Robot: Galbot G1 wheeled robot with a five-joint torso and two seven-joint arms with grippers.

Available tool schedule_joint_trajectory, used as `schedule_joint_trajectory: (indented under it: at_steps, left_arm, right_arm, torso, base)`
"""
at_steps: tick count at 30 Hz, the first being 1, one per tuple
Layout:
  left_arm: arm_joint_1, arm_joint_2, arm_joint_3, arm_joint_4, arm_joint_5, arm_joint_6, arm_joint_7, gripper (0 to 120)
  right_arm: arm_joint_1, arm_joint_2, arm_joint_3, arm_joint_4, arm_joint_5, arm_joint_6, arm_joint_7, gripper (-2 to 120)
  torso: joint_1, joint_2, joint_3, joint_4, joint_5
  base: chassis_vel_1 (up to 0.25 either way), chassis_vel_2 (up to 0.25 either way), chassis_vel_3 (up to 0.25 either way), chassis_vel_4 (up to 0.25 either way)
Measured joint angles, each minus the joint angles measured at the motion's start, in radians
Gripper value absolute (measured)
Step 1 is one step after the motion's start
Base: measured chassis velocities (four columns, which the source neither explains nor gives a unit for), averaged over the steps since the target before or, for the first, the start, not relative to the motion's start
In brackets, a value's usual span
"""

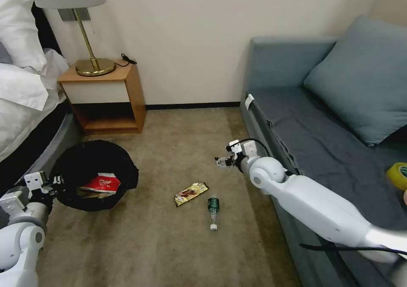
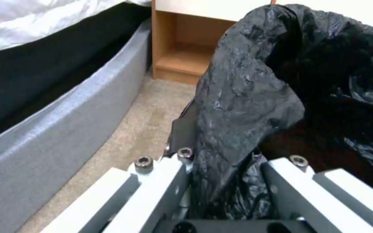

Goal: Pick up the trash bin, then pick up the garbage on the floor and place it into the trash bin.

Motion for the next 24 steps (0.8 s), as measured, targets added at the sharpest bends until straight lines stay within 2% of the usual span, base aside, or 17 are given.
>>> schedule_joint_trajectory:
  at_steps: [1,3,6,8,14,24]
  left_arm:
    - [0.003,0.000,-0.003,0.001,-0.001,-0.001,0.003,4]
    - [0.005,0.000,-0.005,0.002,-0.001,-0.002,0.005,4]
    - [0.014,0.000,-0.015,0.003,-0.003,-0.005,0.010,4]
    - [0.018,0.000,-0.020,0.004,-0.005,-0.008,0.011,4]
    - [0.047,0.003,-0.053,0.018,-0.019,-0.023,0.022,4]
    - [0.052,0.011,-0.063,0.043,-0.026,-0.033,0.026,4]
  right_arm:
    - [0.009,0.037,-0.001,-0.039,0.060,-0.037,0.021,100]
    - [0.011,0.054,0.000,-0.051,0.087,-0.052,0.032,100]
    - [0.013,0.151,0.009,-0.102,0.232,-0.122,0.108,100]
    - [0.011,0.174,0.005,-0.122,0.249,-0.127,0.122,100]
    - [-0.036,0.206,-0.022,-0.211,0.206,-0.134,0.107,100]
    - [-0.112,0.204,-0.002,-0.215,0.175,-0.133,0.103,100]
  torso:
    - [0.000,0.000,0.000,0.0001,0.0001]
    - [0.000,0.000,0.000,0.0000,-0.0002]
    - [0.000,0.000,0.000,0.0004,0.0001]
    - [0.000,0.000,0.000,0.0006,0.0000]
    - [0.000,0.000,0.000,0.0001,0.0000]
    - [0.000,0.000,0.000,0.0001,0.0001]
  base:
    - [0.000,0.000,0.000,0.000]
    - [0.000,0.000,0.000,0.000]
    - [0.000,0.000,0.000,0.000]
    - [0.000,0.000,0.000,0.000]
    - [0.000,0.000,0.000,0.000]
    - [0.000,0.000,0.000,0.000]
